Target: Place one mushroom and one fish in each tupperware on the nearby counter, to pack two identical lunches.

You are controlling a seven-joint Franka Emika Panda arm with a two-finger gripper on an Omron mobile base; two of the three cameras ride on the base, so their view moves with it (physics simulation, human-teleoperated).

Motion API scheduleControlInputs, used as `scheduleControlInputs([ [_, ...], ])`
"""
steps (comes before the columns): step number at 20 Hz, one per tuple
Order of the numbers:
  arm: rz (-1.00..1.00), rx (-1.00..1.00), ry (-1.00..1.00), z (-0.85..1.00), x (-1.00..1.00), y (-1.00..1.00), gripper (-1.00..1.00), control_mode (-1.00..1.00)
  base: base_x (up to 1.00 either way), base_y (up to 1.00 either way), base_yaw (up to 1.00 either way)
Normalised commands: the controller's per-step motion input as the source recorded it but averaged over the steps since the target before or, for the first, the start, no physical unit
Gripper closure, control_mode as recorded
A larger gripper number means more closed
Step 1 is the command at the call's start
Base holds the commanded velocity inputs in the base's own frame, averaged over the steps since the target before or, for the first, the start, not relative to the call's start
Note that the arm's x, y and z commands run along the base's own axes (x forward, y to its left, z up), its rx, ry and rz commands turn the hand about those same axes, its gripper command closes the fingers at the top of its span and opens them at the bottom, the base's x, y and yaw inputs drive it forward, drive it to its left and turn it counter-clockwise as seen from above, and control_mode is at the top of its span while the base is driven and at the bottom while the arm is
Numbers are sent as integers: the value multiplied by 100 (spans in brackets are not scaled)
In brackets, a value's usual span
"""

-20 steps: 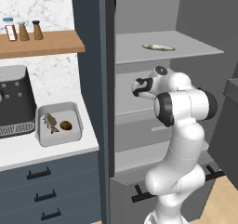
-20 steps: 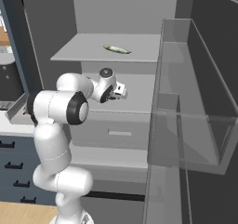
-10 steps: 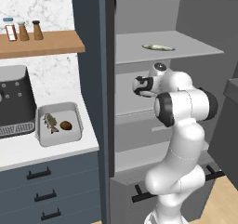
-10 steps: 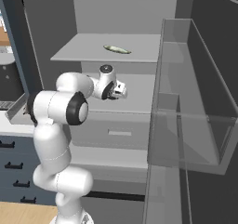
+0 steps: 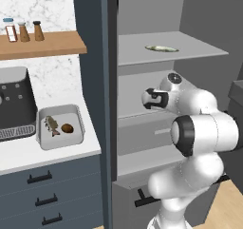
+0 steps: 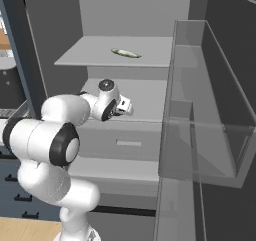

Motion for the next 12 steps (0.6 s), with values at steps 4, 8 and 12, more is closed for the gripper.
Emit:
scheduleControlInputs([
  [4,-1,5,-11,76,-100,0,100,-100,0,0,0],
  [8,0,4,-2,99,-100,0,100,-100,0,0,0],
  [12,0,1,1,94,-100,1,100,-100,0,0,0],
])
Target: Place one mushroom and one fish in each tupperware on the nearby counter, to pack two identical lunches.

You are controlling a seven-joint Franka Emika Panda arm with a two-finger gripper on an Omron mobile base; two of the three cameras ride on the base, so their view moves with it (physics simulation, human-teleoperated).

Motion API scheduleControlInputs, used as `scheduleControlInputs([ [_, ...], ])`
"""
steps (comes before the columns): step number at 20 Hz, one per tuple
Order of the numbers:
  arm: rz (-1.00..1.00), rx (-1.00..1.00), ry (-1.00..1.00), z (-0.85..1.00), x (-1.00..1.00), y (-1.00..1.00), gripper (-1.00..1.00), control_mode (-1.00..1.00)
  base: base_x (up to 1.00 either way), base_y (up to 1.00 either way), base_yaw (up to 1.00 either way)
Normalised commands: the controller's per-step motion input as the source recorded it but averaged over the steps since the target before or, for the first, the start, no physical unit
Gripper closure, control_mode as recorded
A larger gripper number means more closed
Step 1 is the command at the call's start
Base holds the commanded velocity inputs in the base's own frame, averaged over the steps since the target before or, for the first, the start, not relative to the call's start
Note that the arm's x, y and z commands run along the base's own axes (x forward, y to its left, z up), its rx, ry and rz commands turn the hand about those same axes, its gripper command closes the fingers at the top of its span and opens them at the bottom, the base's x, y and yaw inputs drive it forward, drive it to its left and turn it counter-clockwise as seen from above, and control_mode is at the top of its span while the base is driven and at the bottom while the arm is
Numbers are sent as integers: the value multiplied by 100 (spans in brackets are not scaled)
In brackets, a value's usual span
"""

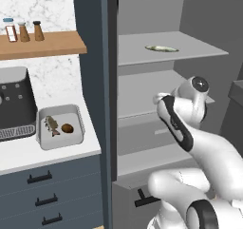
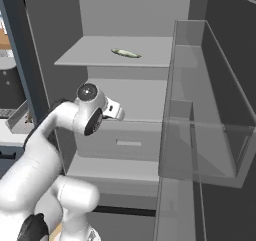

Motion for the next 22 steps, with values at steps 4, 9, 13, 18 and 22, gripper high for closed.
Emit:
scheduleControlInputs([
  [4,0,0,1,46,-100,6,100,-100,0,0,0],
  [9,0,0,0,18,-100,4,100,-100,0,0,0],
  [13,0,0,-1,5,-100,1,100,-100,0,0,0],
  [18,0,0,0,0,-60,9,100,100,-40,15,0],
  [22,0,0,0,0,0,0,100,100,-71,85,7],
])
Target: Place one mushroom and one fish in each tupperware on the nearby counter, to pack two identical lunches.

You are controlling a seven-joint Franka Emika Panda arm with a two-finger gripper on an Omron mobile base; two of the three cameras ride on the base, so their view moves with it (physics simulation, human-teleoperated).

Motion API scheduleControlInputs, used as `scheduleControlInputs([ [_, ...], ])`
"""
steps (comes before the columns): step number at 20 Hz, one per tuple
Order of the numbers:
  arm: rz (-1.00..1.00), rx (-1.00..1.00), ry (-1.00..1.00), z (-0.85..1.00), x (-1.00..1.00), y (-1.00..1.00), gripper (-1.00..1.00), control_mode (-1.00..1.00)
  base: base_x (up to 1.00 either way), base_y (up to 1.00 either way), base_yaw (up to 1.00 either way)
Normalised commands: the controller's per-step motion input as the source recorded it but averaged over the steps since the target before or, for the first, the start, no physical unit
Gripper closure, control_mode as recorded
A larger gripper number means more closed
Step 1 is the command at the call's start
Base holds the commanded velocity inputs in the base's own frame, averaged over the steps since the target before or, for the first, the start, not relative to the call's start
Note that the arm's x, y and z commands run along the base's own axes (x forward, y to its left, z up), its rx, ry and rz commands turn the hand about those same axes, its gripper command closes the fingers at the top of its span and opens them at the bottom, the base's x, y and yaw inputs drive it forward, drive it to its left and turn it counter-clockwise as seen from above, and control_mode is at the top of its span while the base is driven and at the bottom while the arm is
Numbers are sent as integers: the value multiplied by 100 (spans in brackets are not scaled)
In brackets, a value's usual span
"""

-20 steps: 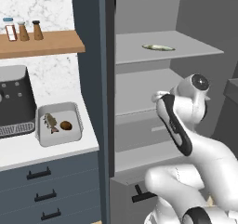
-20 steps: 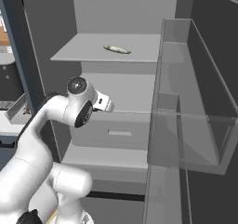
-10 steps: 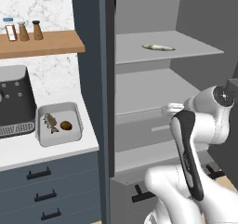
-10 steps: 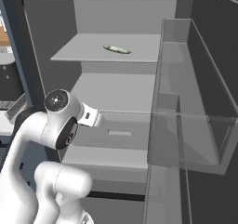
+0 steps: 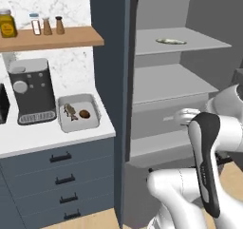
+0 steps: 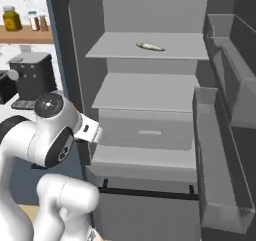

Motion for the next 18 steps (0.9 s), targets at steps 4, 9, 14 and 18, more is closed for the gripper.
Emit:
scheduleControlInputs([
  [4,0,0,0,0,0,0,100,100,-36,100,9],
  [9,0,0,0,0,0,0,100,100,6,100,1],
  [14,0,0,0,0,0,0,100,100,42,100,0],
  [18,0,0,0,0,0,0,100,100,56,100,0],
])
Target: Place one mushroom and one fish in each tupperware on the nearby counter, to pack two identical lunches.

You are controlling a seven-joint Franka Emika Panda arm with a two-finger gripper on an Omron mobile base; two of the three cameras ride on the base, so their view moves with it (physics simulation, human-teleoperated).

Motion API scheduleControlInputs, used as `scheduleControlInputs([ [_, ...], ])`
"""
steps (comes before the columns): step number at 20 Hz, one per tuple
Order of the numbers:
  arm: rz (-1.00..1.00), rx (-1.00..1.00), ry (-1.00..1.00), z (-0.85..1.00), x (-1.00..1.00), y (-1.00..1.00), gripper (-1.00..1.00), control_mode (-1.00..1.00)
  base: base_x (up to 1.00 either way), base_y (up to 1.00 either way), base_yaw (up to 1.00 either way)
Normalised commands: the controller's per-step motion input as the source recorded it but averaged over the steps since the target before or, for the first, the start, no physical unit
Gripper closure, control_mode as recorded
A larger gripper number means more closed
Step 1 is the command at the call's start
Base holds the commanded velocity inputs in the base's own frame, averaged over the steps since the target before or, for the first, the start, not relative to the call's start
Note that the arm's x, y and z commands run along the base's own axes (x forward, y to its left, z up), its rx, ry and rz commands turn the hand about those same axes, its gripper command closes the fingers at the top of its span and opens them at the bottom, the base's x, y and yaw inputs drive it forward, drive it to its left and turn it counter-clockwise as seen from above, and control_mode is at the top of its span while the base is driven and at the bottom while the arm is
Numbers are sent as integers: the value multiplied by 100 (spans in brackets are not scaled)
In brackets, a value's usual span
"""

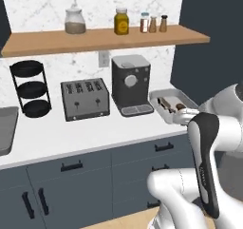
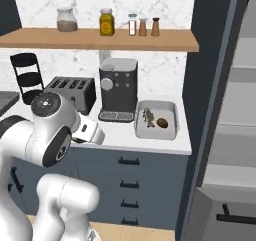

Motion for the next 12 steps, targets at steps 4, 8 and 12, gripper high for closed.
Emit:
scheduleControlInputs([
  [4,0,0,0,0,0,0,100,100,50,100,0],
  [8,0,0,0,0,0,0,100,100,36,100,0],
  [12,0,0,0,0,0,0,100,100,49,100,0],
])
